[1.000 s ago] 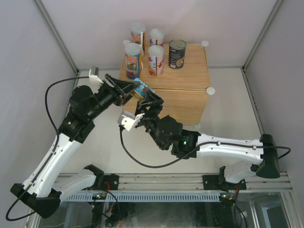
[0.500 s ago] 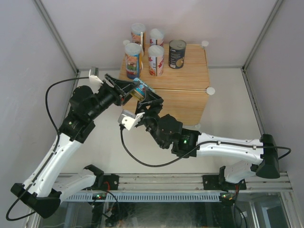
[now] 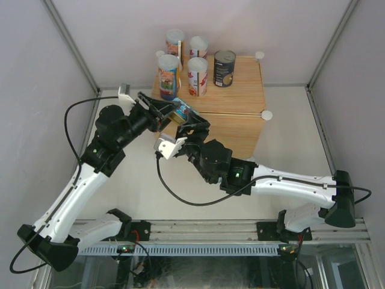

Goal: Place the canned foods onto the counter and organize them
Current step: Place the canned food on the counter.

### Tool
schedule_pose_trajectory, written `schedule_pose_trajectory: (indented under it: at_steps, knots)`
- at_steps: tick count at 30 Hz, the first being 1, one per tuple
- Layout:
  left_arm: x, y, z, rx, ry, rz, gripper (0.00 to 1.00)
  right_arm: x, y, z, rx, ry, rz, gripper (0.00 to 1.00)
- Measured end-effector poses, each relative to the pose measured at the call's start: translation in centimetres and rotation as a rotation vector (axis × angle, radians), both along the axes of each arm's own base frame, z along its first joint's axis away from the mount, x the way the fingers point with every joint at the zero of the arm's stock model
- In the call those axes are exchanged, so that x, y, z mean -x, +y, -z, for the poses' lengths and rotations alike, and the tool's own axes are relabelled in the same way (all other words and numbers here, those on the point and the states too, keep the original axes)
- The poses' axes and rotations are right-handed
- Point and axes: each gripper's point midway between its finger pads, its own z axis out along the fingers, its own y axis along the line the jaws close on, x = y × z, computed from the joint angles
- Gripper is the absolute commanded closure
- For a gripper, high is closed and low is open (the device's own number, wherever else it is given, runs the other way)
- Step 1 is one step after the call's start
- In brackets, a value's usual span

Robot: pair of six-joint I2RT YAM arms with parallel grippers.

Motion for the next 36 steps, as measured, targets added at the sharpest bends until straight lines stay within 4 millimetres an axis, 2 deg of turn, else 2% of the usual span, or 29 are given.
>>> schedule_pose_trajectory:
  at_steps: [10, 21, 36]
  knots:
    - [-0.2, -0.5, -0.2, 0.013, -0.005, 0.008, 0.61, -0.3, -0.7, -0.1, -0.024, 0.033, -0.019, 0.79]
    - [-0.8, -1.2, 0.5, 0.006, 0.009, 0.017, 0.58, -1.0, -1.5, 0.7, -0.052, 0.09, -0.012, 0.8]
    - [-0.5, -1.7, 0.1, 0.02, -0.003, 0.039, 0.4, -0.9, -2.4, 0.4, -0.081, 0.126, -0.042, 0.81]
